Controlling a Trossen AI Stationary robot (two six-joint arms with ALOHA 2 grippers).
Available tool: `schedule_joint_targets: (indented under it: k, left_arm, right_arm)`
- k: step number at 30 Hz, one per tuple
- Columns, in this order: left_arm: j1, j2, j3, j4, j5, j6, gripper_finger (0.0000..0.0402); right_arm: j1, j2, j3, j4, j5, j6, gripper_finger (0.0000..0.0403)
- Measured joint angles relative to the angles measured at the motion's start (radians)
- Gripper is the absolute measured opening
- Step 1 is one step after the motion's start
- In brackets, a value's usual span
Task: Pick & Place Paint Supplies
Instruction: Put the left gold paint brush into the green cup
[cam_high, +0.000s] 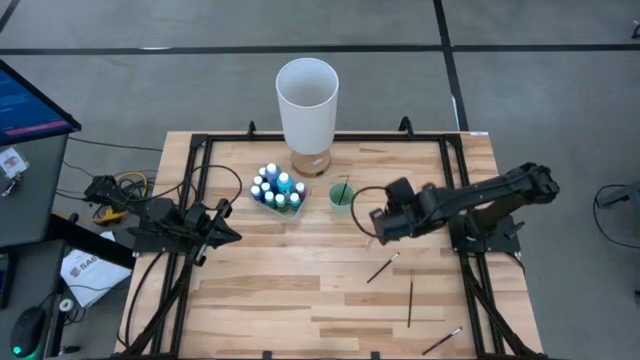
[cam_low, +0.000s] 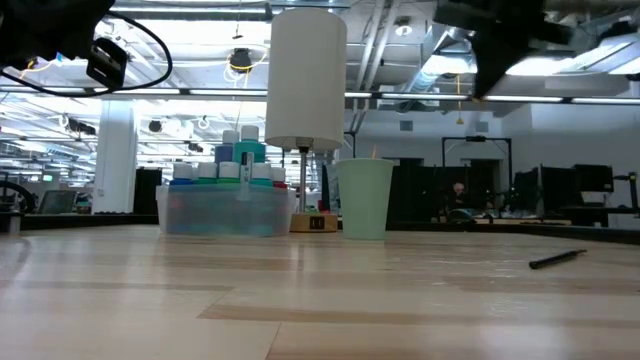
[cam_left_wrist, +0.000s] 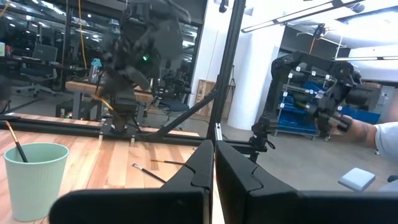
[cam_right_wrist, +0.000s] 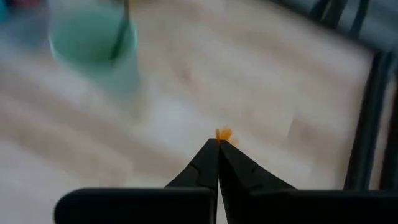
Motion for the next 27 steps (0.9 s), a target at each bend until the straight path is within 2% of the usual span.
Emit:
schedule_joint_targets:
  k: [5,11,15,18,27]
  left_arm:
    - [0.0,0.0,0.0,0.002,0.0,0.0,0.0002]
    - [0.0,0.0,0.0,0.003,0.0,0.0,0.0002]
    - [0.0,0.0,0.0,0.003,0.001,0.0,0.0002]
    - [0.0,0.0,0.0,0.003,0.001,0.0,0.0002]
    - [0.0,0.0,0.0,0.003,0.004,0.0,0.0002]
  right_arm:
    - [-0.049,-0.001,0.044,0.059,0.291,-0.146,0.0]
    - [-0.105,0.009,0.044,0.283,0.492,-0.436,0.0]
    - [-0.13,0.009,0.044,0.455,0.549,-0.637,0.0]
    - [-0.151,0.009,0.044,0.521,0.564,-0.73,0.0]
    - [-0.183,0.011,-0.028,0.61,0.565,-0.763,0.0]
